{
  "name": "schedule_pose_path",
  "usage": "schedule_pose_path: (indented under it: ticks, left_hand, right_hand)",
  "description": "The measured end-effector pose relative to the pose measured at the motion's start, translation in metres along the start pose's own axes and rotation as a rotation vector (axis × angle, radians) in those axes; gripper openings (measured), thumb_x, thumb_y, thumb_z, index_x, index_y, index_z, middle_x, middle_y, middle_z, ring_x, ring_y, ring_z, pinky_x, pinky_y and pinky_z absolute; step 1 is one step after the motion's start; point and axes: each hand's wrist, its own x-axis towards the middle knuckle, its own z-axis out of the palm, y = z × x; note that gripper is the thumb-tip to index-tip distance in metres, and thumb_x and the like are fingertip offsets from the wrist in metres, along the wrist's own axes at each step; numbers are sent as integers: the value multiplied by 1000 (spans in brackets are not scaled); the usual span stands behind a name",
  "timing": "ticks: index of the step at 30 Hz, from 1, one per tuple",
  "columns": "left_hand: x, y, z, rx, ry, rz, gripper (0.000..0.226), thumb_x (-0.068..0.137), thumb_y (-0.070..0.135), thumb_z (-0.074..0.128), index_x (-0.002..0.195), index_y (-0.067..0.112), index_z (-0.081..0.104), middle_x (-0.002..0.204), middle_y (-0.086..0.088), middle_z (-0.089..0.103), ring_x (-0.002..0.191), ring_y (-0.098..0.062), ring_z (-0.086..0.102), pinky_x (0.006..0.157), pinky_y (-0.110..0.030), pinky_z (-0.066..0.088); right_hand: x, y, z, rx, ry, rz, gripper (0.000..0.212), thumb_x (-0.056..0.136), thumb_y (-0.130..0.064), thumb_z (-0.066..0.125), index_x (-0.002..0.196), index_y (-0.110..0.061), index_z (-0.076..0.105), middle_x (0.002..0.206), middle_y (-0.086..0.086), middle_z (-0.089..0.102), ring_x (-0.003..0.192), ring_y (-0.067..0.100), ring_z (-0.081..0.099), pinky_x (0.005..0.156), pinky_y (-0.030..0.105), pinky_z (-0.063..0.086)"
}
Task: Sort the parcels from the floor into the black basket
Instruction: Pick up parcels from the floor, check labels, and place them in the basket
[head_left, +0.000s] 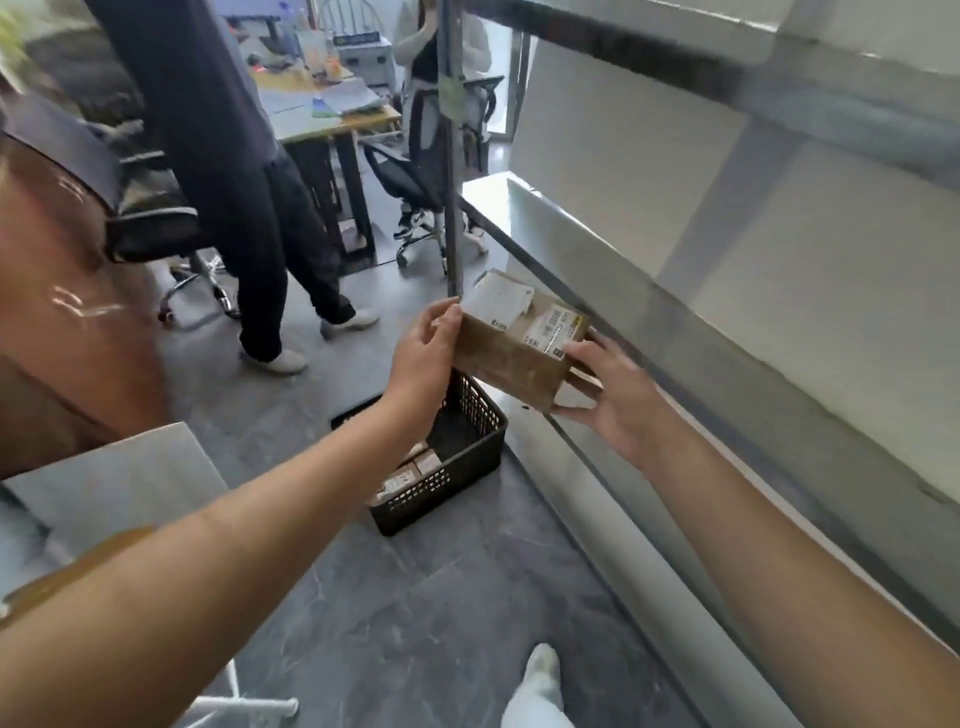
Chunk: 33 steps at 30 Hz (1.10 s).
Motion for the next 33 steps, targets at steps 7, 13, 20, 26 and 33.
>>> schedule_pose_path:
  ticks: [7,13,20,26,33]
  left_hand:
    - [52,-11,-2,28,259,-59,19,103,34,46,112,31,62,122,3,63,121,-18,55,111,-43,40]
    - [95,-7,7,58,335,-56,20,104,29,43,101,33,63,105,5,65,114,-18,58,109,-42,43]
    - [139,-21,-7,26,427,-114,21,103,31,47,97,32,67,100,6,66,107,-19,60,106,-44,46]
    - [191,-48,-31,46,510,-203,23,101,30,48,104,32,71,111,-2,68,110,-24,61,100,-44,51]
    - [280,-87,-71,-62,433,-320,25,102,18,48,109,28,70,110,1,69,105,-18,65,90,-33,57]
  right_hand:
    - [94,-13,20,-46,-159,94,40,95,-19,63,133,-27,55,112,2,69,112,20,61,87,54,55]
    - [154,-27,32,-103,-245,126,41,96,-18,59,135,-29,51,109,-3,65,99,13,61,73,41,56]
    - [215,-14,59,-153,-290,187,44,94,-23,61,135,-32,48,124,4,63,112,18,59,81,47,57]
    - [266,15,91,-204,-240,215,48,91,-22,64,135,-31,45,126,5,61,106,14,60,71,38,59]
    - [350,47,134,-219,-125,260,49,89,-14,67,128,-32,43,124,5,56,109,19,60,82,46,58]
